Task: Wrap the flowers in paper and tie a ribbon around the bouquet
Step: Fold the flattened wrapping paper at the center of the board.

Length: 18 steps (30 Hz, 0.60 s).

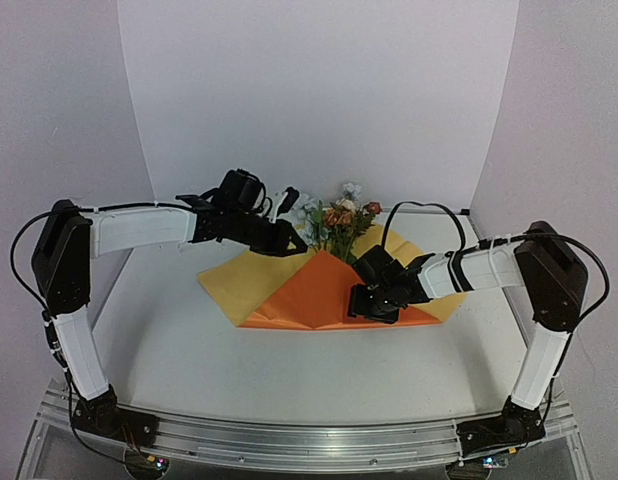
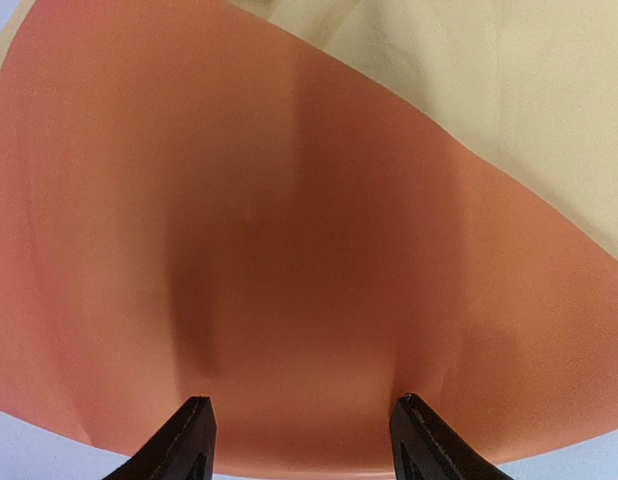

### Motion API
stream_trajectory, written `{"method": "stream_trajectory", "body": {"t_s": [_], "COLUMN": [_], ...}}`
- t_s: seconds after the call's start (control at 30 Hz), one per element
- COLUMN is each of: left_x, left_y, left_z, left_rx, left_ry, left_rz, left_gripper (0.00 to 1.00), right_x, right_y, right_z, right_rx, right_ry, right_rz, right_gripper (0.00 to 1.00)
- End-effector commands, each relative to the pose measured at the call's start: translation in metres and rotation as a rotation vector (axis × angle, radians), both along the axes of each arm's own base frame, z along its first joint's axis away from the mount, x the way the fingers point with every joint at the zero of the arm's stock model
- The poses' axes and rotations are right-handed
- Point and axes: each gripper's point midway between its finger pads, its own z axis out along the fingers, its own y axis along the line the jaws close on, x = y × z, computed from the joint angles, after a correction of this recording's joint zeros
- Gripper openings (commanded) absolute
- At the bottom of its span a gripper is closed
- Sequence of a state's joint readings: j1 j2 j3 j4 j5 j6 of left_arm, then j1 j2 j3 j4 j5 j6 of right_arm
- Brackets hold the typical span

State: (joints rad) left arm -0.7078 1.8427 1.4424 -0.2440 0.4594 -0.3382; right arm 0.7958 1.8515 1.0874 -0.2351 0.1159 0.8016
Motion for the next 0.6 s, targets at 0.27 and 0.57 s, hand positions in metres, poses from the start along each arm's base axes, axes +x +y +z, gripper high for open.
{"method": "stream_trajectory", "body": {"t_s": [0.27,0.57], "left_x": [-0.09,-0.085], "left_y": [0.006,0.007], "left_z": [-0.089,-0.131], "left_rx": [0.026,0.1], "left_ry": [0.446,0.502], "left_rz": [-0.289,-0.269], "left_gripper": [0.08,0.06], "right_x": [0.003,-0.001], "right_y": [-0.024,-0.024], "right_z": [0.027,0.04], "right_rx": [-0.025,-0.006], "right_ry": [-0.052,-0.065], "right_rz": [-0.109,-0.091], "right_gripper": [0.62,0.62]}}
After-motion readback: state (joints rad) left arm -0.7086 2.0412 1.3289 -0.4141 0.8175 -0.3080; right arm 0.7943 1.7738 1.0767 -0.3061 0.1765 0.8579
